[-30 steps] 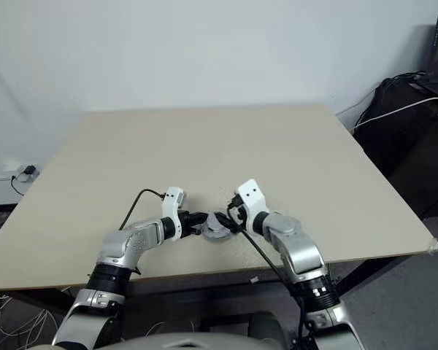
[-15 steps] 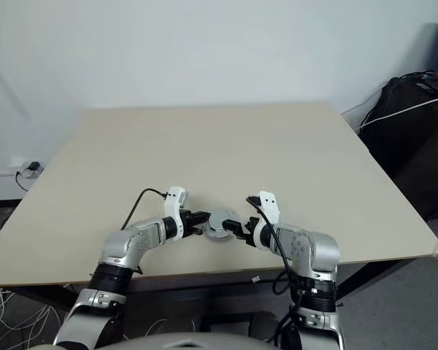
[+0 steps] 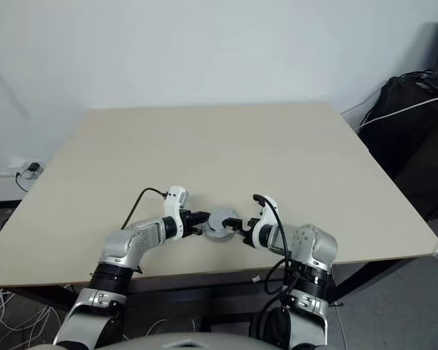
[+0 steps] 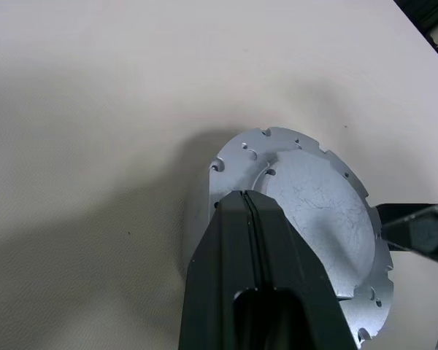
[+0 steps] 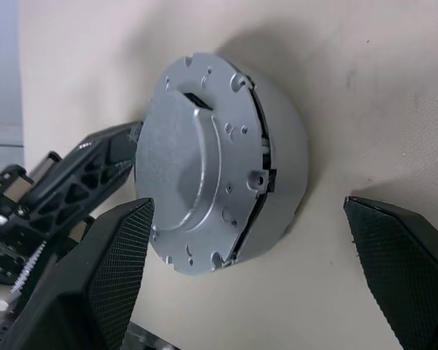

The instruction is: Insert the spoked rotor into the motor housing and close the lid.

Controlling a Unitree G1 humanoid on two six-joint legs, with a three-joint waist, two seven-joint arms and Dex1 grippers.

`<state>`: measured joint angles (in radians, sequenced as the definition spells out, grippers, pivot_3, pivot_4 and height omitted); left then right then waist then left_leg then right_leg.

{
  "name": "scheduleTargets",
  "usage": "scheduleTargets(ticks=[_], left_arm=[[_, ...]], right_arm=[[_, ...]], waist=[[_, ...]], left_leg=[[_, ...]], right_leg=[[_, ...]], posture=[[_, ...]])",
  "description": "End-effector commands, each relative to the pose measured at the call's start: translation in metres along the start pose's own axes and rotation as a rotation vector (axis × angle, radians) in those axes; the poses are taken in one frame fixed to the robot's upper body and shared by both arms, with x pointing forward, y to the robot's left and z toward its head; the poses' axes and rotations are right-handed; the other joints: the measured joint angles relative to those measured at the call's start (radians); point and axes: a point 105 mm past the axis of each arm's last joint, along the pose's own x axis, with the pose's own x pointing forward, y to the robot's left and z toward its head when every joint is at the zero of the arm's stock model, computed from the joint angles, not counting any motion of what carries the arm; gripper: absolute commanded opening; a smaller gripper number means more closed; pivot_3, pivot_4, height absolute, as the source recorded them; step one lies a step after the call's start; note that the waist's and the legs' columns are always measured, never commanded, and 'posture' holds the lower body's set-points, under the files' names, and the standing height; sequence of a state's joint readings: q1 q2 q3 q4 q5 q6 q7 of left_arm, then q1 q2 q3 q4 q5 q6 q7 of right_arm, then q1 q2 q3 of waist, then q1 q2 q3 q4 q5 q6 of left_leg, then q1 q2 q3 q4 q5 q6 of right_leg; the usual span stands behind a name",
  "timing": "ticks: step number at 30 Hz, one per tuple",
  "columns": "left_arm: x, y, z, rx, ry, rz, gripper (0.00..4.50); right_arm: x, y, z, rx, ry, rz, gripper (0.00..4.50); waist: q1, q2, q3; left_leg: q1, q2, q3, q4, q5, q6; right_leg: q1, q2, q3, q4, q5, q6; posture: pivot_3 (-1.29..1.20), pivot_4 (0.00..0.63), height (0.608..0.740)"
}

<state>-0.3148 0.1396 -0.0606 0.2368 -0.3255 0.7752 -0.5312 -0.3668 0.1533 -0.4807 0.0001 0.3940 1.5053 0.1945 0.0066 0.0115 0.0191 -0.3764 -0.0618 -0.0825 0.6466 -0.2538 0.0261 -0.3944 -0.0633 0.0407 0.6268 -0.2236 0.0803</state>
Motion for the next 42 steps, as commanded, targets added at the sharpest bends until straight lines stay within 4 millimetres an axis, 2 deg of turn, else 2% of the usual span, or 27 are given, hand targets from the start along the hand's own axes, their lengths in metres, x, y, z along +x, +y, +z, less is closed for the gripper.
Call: scheduleTargets(ticks=[1,10,22,28,32,38,42], left_arm=[[0.005,-0.003,-0.016,-0.005,0.064,-0.006,0.0],[0.004,-0.001,-0.013,-0.004,0.054,0.002,0.0],[0.003,0.001,-0.015,-0.006,0.056,0.008,0.0],[0.003,0.002,-0.015,-0.009,0.055,0.011,0.0],[0.003,0.002,-0.015,-0.009,0.052,0.011,0.0],[0.003,0.001,-0.013,-0.007,0.045,0.008,0.0],[0.003,0.001,-0.013,-0.004,0.046,0.01,0.0]], right_arm=[[0.007,0.011,0.004,0.041,-0.021,0.056,4.47],[0.019,0.023,-0.003,0.12,-0.006,0.12,4.47],[0.025,0.061,-0.01,0.118,0.02,0.244,4.47],[0.027,0.071,-0.011,0.118,0.025,0.275,4.47],[0.03,0.067,-0.012,0.142,0.025,0.268,4.47],[0.037,0.042,-0.017,0.19,0.035,0.193,4.47],[0.039,0.036,-0.019,0.201,0.041,0.184,4.47]], waist=[[-0.004,0.001,0.0],[-0.016,0.002,-0.001],[-0.017,0.003,0.0],[-0.018,0.004,0.0],[-0.019,0.004,0.0],[-0.019,0.004,0.001],[-0.022,0.004,0.001]], left_leg=[[0.0,0.0,0.0,0.0,0.0,0.0],[0.001,0.0,0.0,0.001,0.0,0.0],[0.0,0.0,0.0,0.0,0.0,0.0],[0.0,0.0,0.0,0.0,0.0,0.0],[0.0,0.0,0.0,0.0,0.0,0.0],[0.0,0.0,0.0,0.0,0.0,0.0],[0.0,0.0,0.0,0.0,0.0,0.0]], right_leg=[[0.0,0.0,0.0,0.0,0.0,0.0],[0.002,0.0,0.0,0.0,0.0,0.001],[0.001,0.0,0.0,0.0,0.0,0.001],[0.001,0.0,0.0,-0.001,0.0,0.001],[0.001,0.0,0.0,-0.001,0.0,0.001],[0.001,0.0,0.0,-0.001,0.0,0.001],[0.001,0.0,0.0,-0.001,0.0,0.001]], posture=[[0.0,0.0,0.74],[0.0,0.0,0.74],[0.0,0.0,0.74],[0.0,0.0,0.74],[0.0,0.0,0.74],[0.0,0.0,0.74],[0.0,0.0,0.74]])
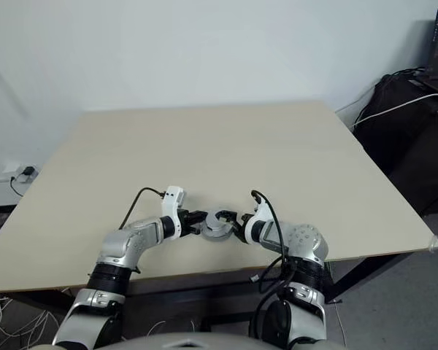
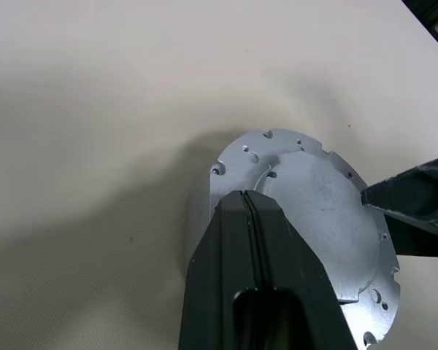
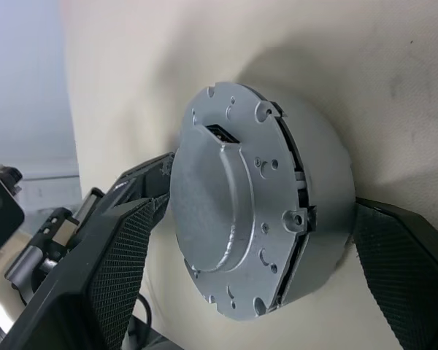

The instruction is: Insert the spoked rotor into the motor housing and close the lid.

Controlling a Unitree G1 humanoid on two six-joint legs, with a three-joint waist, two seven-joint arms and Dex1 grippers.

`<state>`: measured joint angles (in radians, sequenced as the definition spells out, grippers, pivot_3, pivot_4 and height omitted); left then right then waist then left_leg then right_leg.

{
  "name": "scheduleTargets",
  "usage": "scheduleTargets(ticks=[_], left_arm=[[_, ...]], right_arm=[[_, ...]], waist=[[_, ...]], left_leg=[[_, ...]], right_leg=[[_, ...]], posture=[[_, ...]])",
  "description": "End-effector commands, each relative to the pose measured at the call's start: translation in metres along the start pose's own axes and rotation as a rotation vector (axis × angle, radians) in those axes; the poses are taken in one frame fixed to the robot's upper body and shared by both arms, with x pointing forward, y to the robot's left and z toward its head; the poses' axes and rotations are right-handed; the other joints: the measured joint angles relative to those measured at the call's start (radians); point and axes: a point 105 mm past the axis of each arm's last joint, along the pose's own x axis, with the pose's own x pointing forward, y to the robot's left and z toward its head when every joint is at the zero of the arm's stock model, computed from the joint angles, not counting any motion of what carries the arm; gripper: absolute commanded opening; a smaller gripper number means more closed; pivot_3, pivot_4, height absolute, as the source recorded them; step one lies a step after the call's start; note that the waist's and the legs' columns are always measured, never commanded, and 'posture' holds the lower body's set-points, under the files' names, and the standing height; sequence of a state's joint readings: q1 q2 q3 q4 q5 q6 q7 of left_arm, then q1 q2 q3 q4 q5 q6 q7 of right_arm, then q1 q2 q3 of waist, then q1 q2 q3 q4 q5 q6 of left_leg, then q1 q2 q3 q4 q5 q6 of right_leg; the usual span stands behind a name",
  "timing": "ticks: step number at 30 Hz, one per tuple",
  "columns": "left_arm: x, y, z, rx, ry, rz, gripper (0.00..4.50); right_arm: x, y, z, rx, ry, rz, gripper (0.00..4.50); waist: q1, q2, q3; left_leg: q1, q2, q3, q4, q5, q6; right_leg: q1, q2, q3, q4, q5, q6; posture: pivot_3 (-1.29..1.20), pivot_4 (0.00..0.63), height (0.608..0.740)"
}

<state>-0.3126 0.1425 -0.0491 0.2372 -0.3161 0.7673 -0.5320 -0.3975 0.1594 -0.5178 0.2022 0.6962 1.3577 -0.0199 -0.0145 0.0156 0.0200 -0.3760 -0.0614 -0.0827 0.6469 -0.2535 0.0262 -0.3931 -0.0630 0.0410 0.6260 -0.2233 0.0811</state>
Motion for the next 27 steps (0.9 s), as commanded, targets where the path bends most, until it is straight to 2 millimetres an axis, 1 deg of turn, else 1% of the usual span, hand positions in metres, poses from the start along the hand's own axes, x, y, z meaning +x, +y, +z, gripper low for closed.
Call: scheduleTargets(ticks=[1,2,6,8,10,12,15,17,20,27], left_arm=[[0.005,-0.002,-0.014,-0.006,0.056,-0.003,0.0],[0.004,-0.002,-0.015,-0.006,0.057,-0.002,0.0],[0.005,-0.003,-0.016,-0.006,0.058,-0.004,0.0],[0.005,-0.004,-0.016,-0.007,0.057,-0.005,0.0],[0.005,-0.004,-0.016,-0.008,0.057,-0.005,0.0],[0.004,-0.003,-0.016,-0.008,0.055,-0.004,0.0],[0.004,-0.002,-0.016,-0.009,0.054,-0.001,0.0],[0.004,-0.002,-0.016,-0.009,0.054,0.0,0.0],[0.003,-0.002,-0.016,-0.01,0.053,0.001,0.0],[0.004,-0.003,-0.017,-0.013,0.051,-0.001,0.0]], right_arm=[[0.019,0.023,-0.026,0.054,0.066,0.106,4.47],[0.019,0.025,-0.027,0.057,0.07,0.128,4.47],[0.011,0.048,-0.027,0.064,0.077,0.317,4.47],[0.007,0.053,-0.027,0.072,0.08,0.384,4.47],[0.005,0.055,-0.028,0.071,0.09,0.415,4.47],[0.002,0.062,-0.031,0.053,0.107,0.453,4.47],[0.001,0.069,-0.036,0.022,0.127,0.458,4.47],[0.003,0.07,-0.038,0.007,0.132,0.432,4.47],[0.009,0.063,-0.038,0.003,0.106,0.349,3.91],[0.009,0.05,-0.03,0.026,0.05,0.266,1.8]], waist=[[-0.001,0.0,0.0],[-0.002,0.0,0.0],[-0.009,0.001,0.001],[-0.01,0.001,0.003],[-0.013,0.0,0.003],[-0.016,0.0,0.004],[-0.021,0.0,0.004],[-0.022,0.0,0.005],[-0.022,0.0,0.005],[-0.02,0.0,0.005]], left_leg=[[0.0,0.0,0.0,0.0,0.0,0.0],[0.0,0.0,0.0,0.0,0.0,0.0],[0.0,0.001,0.0,0.0,0.0,0.0],[-0.001,0.0,0.0,-0.001,0.0,0.0],[-0.001,0.0,0.0,-0.002,0.001,0.002],[-0.001,0.001,0.0,-0.004,0.001,0.003],[-0.002,0.001,0.0,-0.005,0.001,0.003],[-0.002,0.001,0.0,-0.006,0.001,0.002],[-0.002,0.001,0.0,-0.006,-0.001,0.0],[-0.002,0.001,0.0,-0.006,-0.001,0.0]], right_leg=[[0.0,0.0,0.0,0.0,0.0,0.0],[0.0,0.0,0.0,0.0,0.0,0.0],[0.0,0.0,0.0,0.0,0.0,0.0],[-0.002,0.0,0.0,0.0,0.0,0.0],[-0.002,0.001,0.0,0.0,0.002,0.003],[-0.004,0.001,0.0,0.0,0.002,0.003],[-0.005,0.001,0.0,0.0,0.001,0.002],[-0.005,0.001,0.0,0.0,0.001,0.002],[-0.005,0.001,0.0,0.0,0.001,0.002],[-0.005,0.0,0.0,0.0,0.001,0.002]], posture=[[0.0,0.0,0.74],[0.0,0.0,0.74],[0.0,0.0,0.74],[0.0,0.0,0.74],[0.0,0.0,0.74],[0.0,0.0,0.74],[0.0,0.0,0.74],[0.0,0.0,0.74],[0.0,0.0,0.74],[0.0,0.0,0.74]])
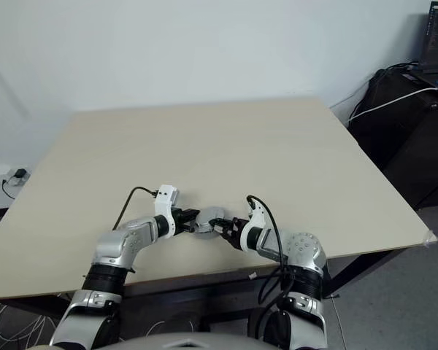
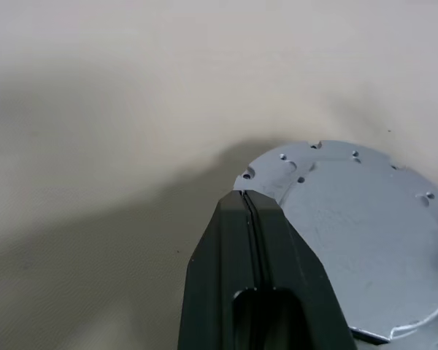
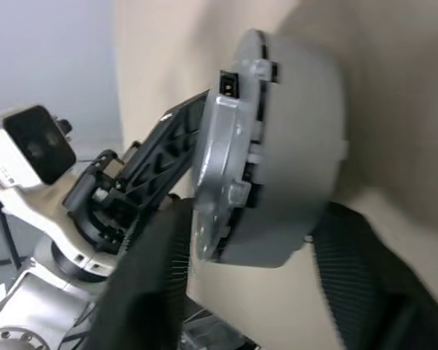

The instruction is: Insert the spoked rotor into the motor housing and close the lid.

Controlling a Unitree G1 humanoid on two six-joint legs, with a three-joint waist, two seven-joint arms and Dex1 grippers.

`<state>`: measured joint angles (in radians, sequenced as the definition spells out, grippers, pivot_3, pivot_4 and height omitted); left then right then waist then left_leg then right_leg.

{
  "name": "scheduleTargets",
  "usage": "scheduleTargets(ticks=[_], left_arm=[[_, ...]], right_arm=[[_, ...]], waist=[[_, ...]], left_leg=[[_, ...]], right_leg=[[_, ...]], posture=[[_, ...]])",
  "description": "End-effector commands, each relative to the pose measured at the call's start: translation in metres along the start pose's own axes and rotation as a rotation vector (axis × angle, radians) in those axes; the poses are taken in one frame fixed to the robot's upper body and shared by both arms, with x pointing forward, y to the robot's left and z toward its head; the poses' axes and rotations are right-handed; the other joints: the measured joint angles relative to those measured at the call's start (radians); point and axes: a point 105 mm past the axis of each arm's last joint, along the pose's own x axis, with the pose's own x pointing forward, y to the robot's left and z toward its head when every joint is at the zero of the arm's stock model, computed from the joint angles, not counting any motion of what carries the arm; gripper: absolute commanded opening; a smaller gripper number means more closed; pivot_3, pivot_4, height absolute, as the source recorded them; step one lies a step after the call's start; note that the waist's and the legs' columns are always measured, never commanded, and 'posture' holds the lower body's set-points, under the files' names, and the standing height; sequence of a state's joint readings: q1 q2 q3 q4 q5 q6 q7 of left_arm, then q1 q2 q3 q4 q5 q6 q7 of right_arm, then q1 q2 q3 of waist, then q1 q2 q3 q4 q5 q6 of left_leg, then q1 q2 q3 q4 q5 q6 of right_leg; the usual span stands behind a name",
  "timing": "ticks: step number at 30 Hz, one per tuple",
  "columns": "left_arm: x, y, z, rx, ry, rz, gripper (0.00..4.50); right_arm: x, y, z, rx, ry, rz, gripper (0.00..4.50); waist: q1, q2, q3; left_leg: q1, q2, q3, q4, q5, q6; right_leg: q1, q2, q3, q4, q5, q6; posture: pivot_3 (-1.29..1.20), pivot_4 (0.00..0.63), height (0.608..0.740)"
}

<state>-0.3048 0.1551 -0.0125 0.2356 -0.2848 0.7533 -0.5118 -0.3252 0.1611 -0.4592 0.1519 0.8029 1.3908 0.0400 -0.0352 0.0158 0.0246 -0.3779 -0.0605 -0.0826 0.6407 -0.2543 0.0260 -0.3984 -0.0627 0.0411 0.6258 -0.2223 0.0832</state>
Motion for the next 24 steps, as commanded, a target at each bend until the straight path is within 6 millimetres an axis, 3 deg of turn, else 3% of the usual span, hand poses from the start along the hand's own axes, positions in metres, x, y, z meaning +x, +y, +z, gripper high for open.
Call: scheduleTargets(ticks=[1,3,18,24], left_arm=[[0.01,-0.019,-0.02,-0.019,0.07,-0.073,0.0],[0.01,-0.019,-0.02,-0.02,0.07,-0.073,0.0],[0.01,-0.02,-0.014,-0.028,0.04,-0.075,0.0],[0.0,-0.029,0.009,-0.057,-0.105,-0.116,0.0]], right_arm=[[0.017,0.035,-0.009,0.019,-0.01,0.129,1.51],[0.016,0.034,-0.009,0.023,-0.014,0.127,1.31],[0.011,0.027,-0.005,0.035,-0.042,0.087,1.31],[0.006,0.023,-0.003,0.044,-0.058,0.086,1.31]], waist=[[0.001,0.0,0.0],[0.001,0.0,0.0],[0.008,0.0,0.0],[0.008,0.0,0.0]], left_leg=[[0.0,0.0,0.0,0.0,0.0,0.0],[0.0,0.0,0.0,0.0,0.0,0.0],[0.0,0.0,0.0,0.0,0.001,0.002],[0.0,0.0,0.0,0.0,0.002,0.003]], right_leg=[[0.0,0.0,0.0,0.0,0.0,0.0],[0.0,0.0,0.0,0.0,0.0,0.0],[0.001,0.0,0.0,0.0,0.0,0.0],[0.0,0.0,0.0,0.0,0.0,0.0]], posture=[[0.0,0.0,0.74],[0.0,0.0,0.74],[0.0,0.0,0.74],[0.0,0.0,0.74]])
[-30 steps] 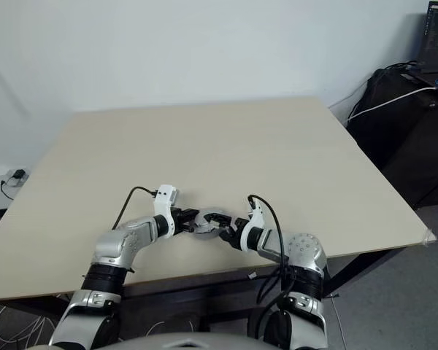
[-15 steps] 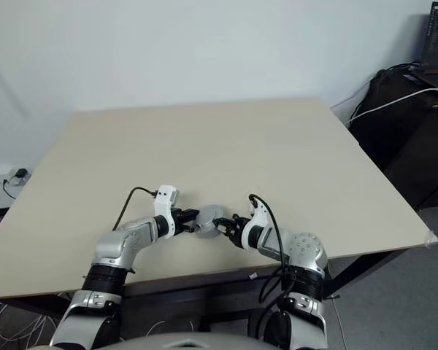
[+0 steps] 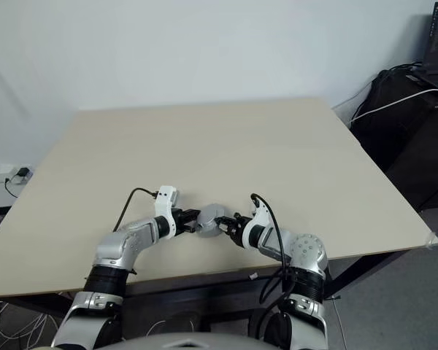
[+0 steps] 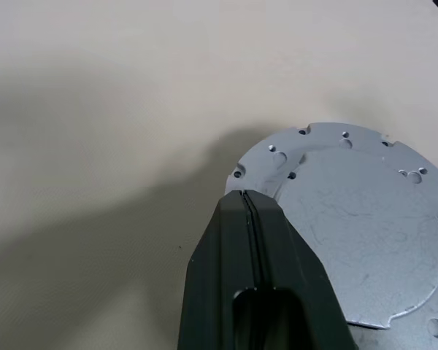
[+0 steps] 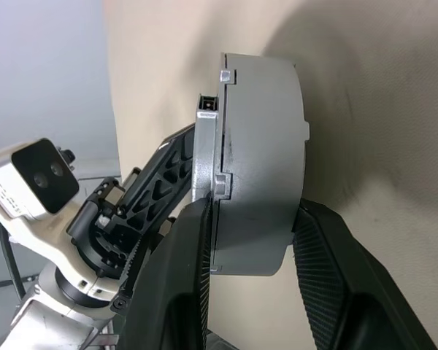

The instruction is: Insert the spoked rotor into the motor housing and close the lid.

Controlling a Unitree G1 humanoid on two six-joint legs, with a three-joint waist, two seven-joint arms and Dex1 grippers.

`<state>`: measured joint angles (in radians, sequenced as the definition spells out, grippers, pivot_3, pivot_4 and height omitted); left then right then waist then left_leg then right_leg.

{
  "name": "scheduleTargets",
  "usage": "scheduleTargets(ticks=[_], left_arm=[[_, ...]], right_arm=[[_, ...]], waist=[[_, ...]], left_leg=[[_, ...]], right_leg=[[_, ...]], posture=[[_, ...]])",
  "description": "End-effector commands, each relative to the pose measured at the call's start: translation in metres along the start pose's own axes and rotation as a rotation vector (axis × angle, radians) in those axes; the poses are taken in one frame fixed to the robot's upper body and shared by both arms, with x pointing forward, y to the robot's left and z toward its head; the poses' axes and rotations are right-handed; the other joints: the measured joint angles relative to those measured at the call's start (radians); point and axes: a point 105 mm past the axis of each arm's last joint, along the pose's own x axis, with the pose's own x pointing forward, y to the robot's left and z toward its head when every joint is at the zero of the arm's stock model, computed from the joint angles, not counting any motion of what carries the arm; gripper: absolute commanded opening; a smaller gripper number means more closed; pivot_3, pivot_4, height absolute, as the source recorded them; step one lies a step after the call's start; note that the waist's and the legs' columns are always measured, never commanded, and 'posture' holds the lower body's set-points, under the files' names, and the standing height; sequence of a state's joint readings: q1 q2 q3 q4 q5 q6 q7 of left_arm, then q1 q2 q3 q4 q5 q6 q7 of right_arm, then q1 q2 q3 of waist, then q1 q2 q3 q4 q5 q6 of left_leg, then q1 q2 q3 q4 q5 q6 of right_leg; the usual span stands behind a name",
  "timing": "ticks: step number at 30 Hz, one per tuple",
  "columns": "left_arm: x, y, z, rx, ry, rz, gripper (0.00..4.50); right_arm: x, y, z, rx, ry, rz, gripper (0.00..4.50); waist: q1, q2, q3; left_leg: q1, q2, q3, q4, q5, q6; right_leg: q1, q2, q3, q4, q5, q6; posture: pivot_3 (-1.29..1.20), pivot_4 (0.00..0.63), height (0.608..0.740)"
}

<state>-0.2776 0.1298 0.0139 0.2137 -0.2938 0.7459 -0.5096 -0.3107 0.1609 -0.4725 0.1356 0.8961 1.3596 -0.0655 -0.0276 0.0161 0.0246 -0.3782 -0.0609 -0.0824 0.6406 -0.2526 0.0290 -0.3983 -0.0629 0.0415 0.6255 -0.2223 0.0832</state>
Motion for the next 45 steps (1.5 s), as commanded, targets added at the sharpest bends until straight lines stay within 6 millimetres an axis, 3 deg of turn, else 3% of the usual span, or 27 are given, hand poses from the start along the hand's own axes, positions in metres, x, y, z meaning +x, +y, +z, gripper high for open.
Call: scheduleTargets(ticks=[1,6,8,13,17,20,23,32,45], left_arm=[[-0.002,-0.031,0.017,-0.031,-0.116,-0.13,0.0],[-0.03,-0.046,0.054,-0.146,-0.377,-0.209,0.0],[-0.044,-0.05,0.059,-0.232,-0.456,-0.252,0.0],[-0.07,-0.049,0.037,-0.484,-0.525,-0.315,0.0],[-0.082,-0.047,0.007,-0.693,-0.535,-0.326,0.0],[-0.086,-0.039,-0.013,-0.844,-0.553,-0.286,0.59],[-0.087,-0.037,-0.024,-0.926,-0.567,-0.266,1.62],[-0.085,-0.046,-0.026,-1.034,-0.591,-0.369,4.5],[-0.086,-0.057,-0.013,-1.044,-0.633,-0.495,4.5]], right_arm=[[0.009,0.023,-0.009,0.021,-0.011,0.103,1.31],[0.006,0.021,-0.007,0.033,-0.031,0.101,1.31],[0.006,0.02,-0.006,0.039,-0.037,0.105,1.31],[0.005,0.026,-0.005,0.048,-0.05,0.146,1.31],[0.003,0.04,0.0,0.049,-0.073,0.22,1.31],[0.001,0.053,0.0,0.046,-0.074,0.284,1.31],[0.0,0.064,-0.003,0.036,-0.059,0.331,1.31],[-0.003,0.089,-0.01,0.016,-0.029,0.423,1.31],[-0.004,0.095,-0.032,0.016,0.073,0.433,1.31]], waist=[[0.001,0.0,0.001],[0.003,-0.002,0.005],[0.0,-0.002,0.004],[-0.01,0.0,0.004],[-0.008,-0.001,0.011],[-0.009,-0.002,0.014],[-0.009,-0.003,0.015],[-0.009,-0.003,0.015],[-0.01,-0.003,0.015]], left_leg=[[0.0,0.0,0.0,0.0,0.0,0.0],[-0.007,0.0,0.0,-0.001,0.001,0.001],[-0.012,0.0,0.001,0.001,0.001,0.001],[-0.017,0.002,0.003,0.001,0.001,0.002],[-0.018,0.002,0.002,0.004,0.001,0.002],[-0.017,0.002,0.002,0.007,0.001,0.002],[-0.017,0.002,0.003,0.008,0.001,0.002],[-0.017,0.002,0.003,0.006,0.001,0.003],[-0.017,0.002,0.004,0.007,0.001,0.003]], right_leg=[[0.0,0.0,0.0,0.0,0.0,0.0],[-0.007,-0.001,0.0,0.0,0.003,-0.006],[-0.01,-0.001,0.0,0.0,0.004,-0.006],[-0.014,0.001,0.001,0.002,0.004,-0.008],[-0.012,0.001,0.0,0.001,0.003,-0.009],[-0.012,0.001,0.0,0.001,0.0,-0.008],[-0.013,0.001,0.0,0.001,-0.001,-0.007],[-0.013,0.001,0.001,0.001,0.002,-0.013],[-0.012,0.002,0.002,0.001,0.002,-0.013]], posture=[[0.0,0.0,0.74],[0.0,0.0,0.74],[0.0,0.0,0.74],[0.0,0.0,0.74],[0.0,0.0,0.74],[0.0,0.0,0.74],[0.0,0.0,0.74],[0.0,0.0,0.74],[0.0,0.0,0.74]])
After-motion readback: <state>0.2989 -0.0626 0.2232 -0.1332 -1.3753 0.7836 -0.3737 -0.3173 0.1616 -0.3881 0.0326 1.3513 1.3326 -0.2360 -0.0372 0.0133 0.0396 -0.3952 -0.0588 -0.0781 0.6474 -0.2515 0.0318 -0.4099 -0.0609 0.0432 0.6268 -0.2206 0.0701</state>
